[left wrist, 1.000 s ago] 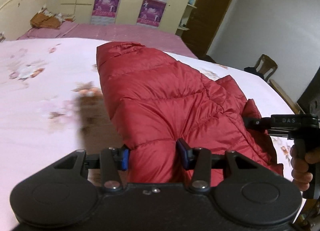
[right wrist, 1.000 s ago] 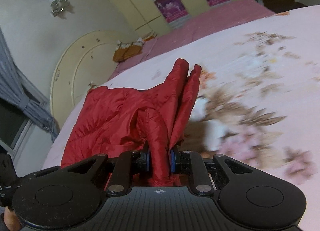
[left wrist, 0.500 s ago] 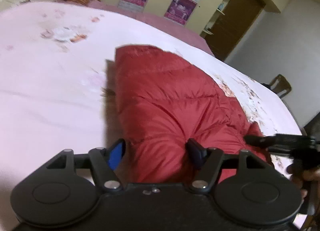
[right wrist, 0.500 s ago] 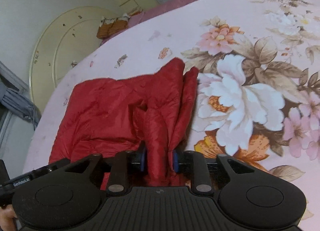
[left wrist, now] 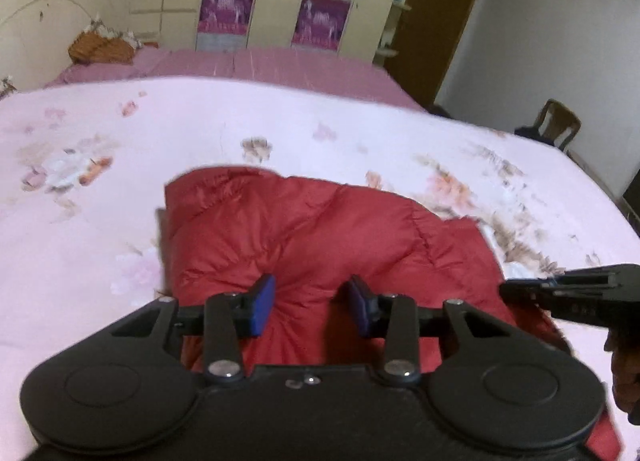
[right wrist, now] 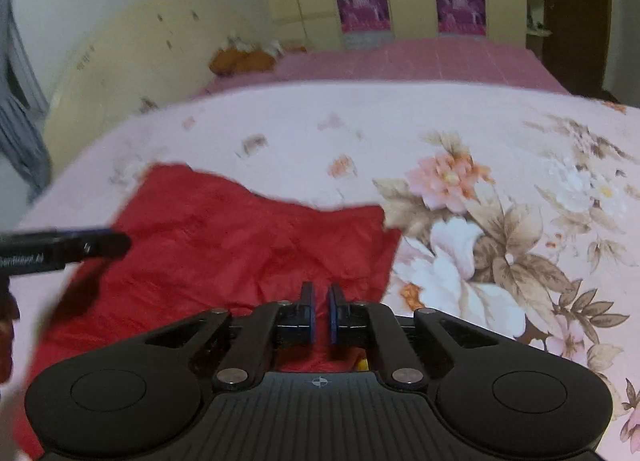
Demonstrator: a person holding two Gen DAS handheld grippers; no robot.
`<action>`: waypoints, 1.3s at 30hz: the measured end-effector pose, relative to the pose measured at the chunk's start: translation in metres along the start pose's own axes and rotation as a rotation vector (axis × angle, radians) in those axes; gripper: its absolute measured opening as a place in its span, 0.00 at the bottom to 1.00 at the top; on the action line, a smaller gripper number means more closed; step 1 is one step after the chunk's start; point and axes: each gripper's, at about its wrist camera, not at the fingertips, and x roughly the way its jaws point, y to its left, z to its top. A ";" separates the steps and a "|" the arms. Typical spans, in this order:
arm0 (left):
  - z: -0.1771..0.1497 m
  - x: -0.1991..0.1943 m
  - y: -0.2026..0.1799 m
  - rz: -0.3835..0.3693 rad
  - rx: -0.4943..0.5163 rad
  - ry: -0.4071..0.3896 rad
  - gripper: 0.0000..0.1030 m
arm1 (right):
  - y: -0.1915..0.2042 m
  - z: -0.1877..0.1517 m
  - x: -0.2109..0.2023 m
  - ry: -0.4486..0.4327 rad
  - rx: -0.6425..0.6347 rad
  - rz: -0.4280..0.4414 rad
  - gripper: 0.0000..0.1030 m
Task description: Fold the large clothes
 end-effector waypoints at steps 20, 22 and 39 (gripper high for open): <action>-0.064 -0.062 -0.030 -0.015 0.038 -0.009 0.39 | 0.012 -0.038 -0.023 0.069 -0.054 0.039 0.07; -0.065 -0.060 -0.035 0.006 0.049 -0.005 0.39 | 0.007 -0.041 -0.016 0.074 -0.036 0.043 0.07; -0.136 -0.131 -0.067 0.089 -0.002 -0.051 0.38 | 0.037 -0.101 -0.088 0.050 -0.105 0.209 0.07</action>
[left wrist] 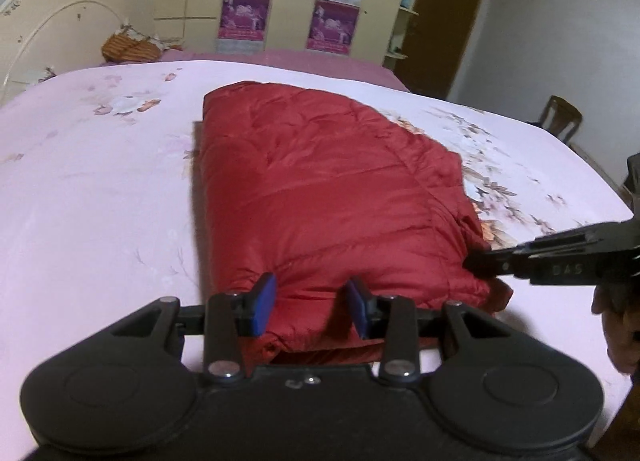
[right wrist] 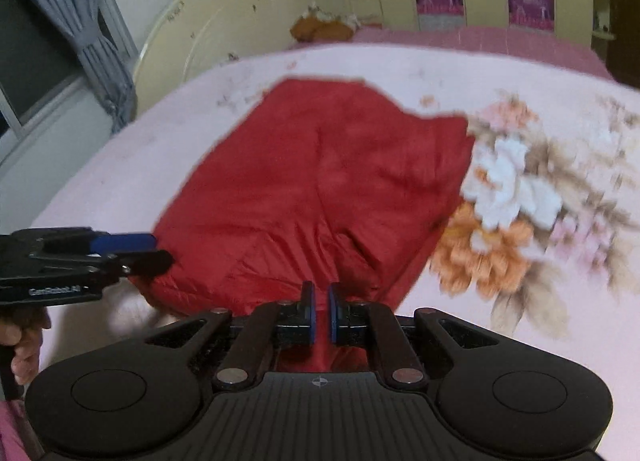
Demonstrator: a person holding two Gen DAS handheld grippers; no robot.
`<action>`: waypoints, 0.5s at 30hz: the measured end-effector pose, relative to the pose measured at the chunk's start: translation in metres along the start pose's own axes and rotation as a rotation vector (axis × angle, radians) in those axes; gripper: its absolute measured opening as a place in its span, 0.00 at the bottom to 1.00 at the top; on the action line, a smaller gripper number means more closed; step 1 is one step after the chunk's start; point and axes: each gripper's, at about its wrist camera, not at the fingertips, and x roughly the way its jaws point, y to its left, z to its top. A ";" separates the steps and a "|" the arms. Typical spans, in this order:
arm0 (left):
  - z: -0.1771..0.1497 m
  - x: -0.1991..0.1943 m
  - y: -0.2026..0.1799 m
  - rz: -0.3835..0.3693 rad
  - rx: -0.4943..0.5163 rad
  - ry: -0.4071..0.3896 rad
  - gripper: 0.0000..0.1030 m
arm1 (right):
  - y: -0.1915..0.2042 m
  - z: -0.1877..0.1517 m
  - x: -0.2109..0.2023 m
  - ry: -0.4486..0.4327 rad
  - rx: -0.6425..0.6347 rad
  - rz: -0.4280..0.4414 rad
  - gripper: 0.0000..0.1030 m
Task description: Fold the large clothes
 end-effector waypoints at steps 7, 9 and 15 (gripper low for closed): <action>-0.004 -0.024 -0.014 0.082 0.001 -0.034 0.36 | -0.002 -0.005 -0.018 -0.057 0.045 -0.004 0.07; -0.009 -0.037 -0.016 0.086 -0.021 -0.039 0.36 | 0.002 -0.010 -0.035 -0.085 0.048 -0.007 0.07; -0.023 -0.071 -0.028 0.102 -0.052 -0.055 0.36 | 0.014 -0.025 -0.076 -0.123 0.046 -0.016 0.07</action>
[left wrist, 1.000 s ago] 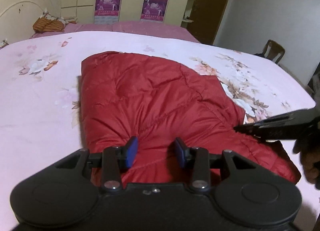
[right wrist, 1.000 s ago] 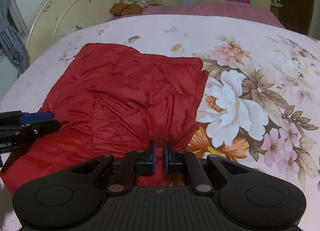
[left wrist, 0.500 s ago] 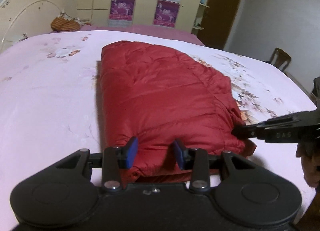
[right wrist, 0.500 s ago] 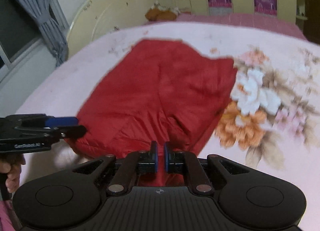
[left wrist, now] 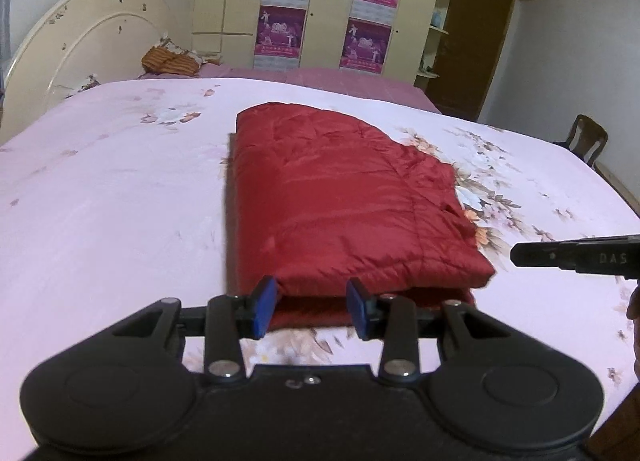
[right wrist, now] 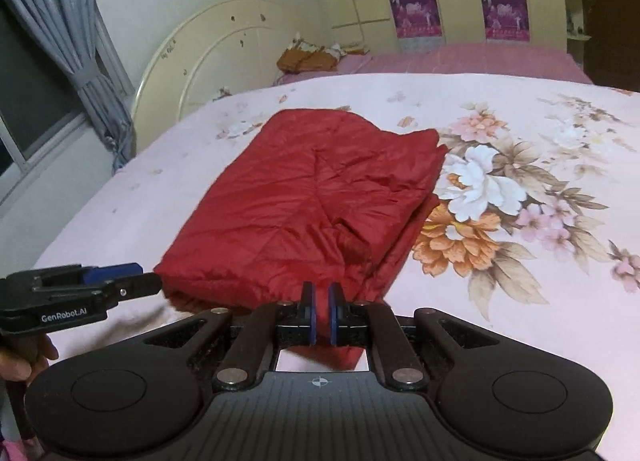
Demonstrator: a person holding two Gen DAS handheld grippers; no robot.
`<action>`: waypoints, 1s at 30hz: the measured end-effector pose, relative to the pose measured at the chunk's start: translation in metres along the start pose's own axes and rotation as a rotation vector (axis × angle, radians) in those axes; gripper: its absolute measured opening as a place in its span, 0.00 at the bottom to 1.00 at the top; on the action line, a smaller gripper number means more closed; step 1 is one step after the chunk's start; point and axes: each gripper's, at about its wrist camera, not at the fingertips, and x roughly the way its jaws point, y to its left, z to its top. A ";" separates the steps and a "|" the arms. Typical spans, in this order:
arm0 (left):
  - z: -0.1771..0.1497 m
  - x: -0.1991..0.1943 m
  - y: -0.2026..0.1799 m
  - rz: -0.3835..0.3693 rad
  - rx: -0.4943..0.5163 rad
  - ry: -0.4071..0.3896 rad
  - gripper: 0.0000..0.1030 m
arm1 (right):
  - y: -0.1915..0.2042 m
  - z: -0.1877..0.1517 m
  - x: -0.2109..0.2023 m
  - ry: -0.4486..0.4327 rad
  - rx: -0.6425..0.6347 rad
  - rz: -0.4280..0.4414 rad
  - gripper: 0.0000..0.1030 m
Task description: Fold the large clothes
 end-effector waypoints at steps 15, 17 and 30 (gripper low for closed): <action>-0.019 -0.069 -0.050 0.109 0.014 -0.109 1.00 | 0.022 -0.041 -0.067 -0.059 -0.033 -0.129 0.99; -0.022 -0.074 -0.055 0.113 0.012 -0.094 1.00 | 0.023 -0.046 -0.077 -0.064 -0.021 -0.131 0.99; -0.045 -0.112 -0.079 0.109 0.021 -0.136 1.00 | 0.029 -0.068 -0.136 -0.135 0.014 -0.148 0.99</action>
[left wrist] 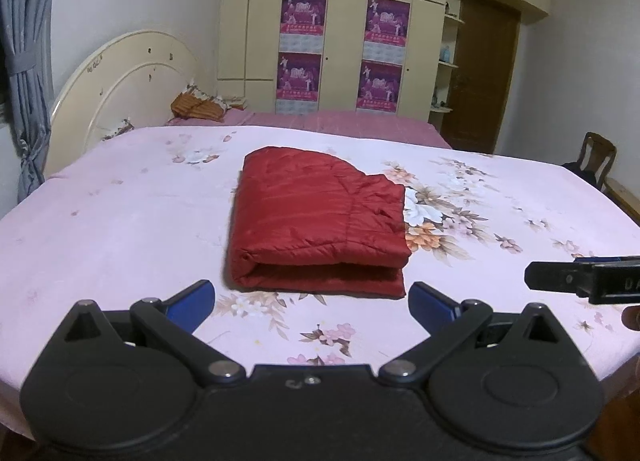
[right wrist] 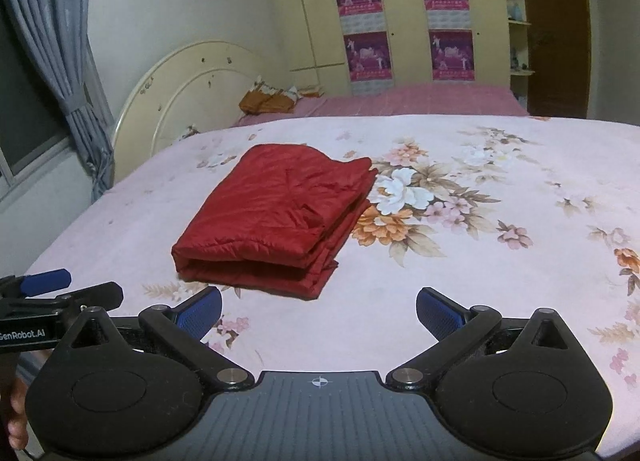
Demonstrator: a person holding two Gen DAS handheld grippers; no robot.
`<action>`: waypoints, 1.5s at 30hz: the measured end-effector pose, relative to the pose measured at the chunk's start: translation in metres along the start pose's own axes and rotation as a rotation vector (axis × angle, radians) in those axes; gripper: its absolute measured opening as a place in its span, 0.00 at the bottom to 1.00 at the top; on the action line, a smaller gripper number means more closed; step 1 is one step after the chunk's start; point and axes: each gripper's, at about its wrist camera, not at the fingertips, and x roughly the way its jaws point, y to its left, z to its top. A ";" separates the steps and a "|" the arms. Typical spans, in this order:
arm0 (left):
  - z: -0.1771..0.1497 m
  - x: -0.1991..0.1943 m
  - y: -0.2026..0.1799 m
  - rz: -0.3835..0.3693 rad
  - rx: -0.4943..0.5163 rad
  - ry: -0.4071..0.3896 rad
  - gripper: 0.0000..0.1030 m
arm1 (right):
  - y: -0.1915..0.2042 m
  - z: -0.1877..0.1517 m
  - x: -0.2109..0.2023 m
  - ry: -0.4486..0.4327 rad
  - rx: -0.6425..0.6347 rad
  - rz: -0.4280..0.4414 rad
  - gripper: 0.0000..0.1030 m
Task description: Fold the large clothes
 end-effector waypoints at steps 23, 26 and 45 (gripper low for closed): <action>0.000 -0.009 -0.009 -0.014 0.018 -0.018 1.00 | -0.004 -0.003 -0.018 -0.009 -0.001 0.002 0.99; 0.001 -0.009 -0.007 -0.011 0.014 -0.020 1.00 | -0.002 -0.003 -0.016 -0.008 -0.008 0.001 0.99; 0.003 -0.009 -0.003 -0.014 0.014 -0.026 1.00 | 0.002 0.001 -0.013 -0.010 -0.020 0.007 0.99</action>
